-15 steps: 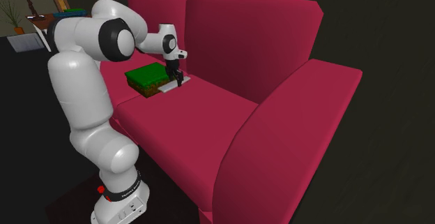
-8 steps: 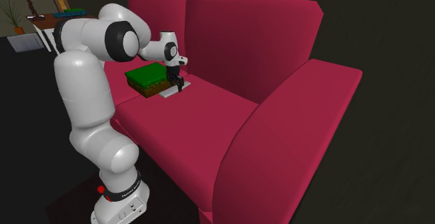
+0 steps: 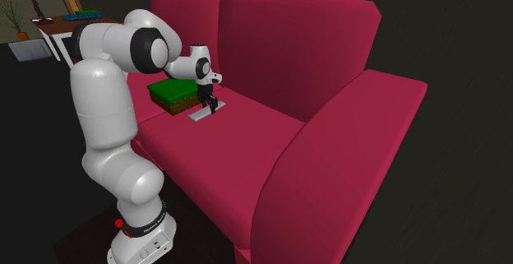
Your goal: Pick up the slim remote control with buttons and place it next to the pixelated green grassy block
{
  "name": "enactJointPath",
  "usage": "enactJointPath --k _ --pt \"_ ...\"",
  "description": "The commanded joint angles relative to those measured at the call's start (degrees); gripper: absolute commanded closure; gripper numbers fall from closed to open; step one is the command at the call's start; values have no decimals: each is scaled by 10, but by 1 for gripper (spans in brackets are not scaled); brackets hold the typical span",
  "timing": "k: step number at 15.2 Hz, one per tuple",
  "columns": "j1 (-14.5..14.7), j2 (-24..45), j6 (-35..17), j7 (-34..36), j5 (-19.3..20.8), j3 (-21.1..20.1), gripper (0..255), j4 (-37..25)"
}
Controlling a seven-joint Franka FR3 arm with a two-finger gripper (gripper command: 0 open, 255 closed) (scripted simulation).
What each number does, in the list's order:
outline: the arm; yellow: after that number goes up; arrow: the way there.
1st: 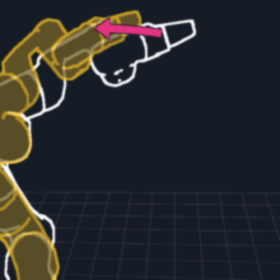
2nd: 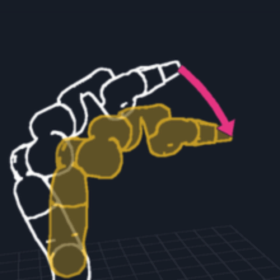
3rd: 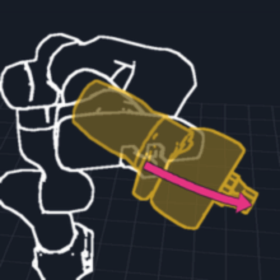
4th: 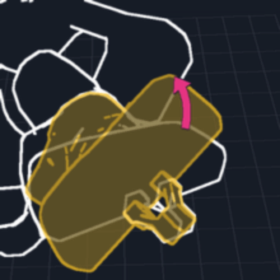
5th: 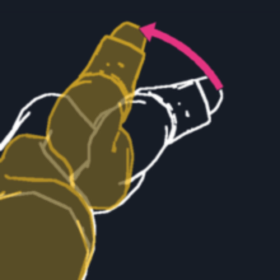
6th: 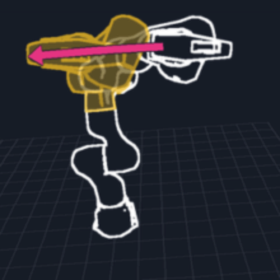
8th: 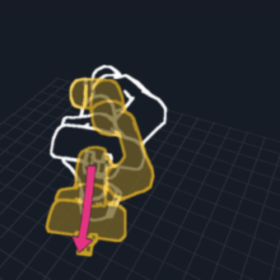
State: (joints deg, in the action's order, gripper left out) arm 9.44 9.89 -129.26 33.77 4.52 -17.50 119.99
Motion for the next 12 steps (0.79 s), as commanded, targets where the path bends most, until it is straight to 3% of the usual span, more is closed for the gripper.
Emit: enactJointPath --k 1,5,6,12 --pt "0 1 -1 0 1 0 255 0" --pt "0 1 -1 0 1 0 255 0" --pt "0 1 -1 0 1 0 0 0" --pt "-1 -10 16 -3 -4 -1 0 -7"
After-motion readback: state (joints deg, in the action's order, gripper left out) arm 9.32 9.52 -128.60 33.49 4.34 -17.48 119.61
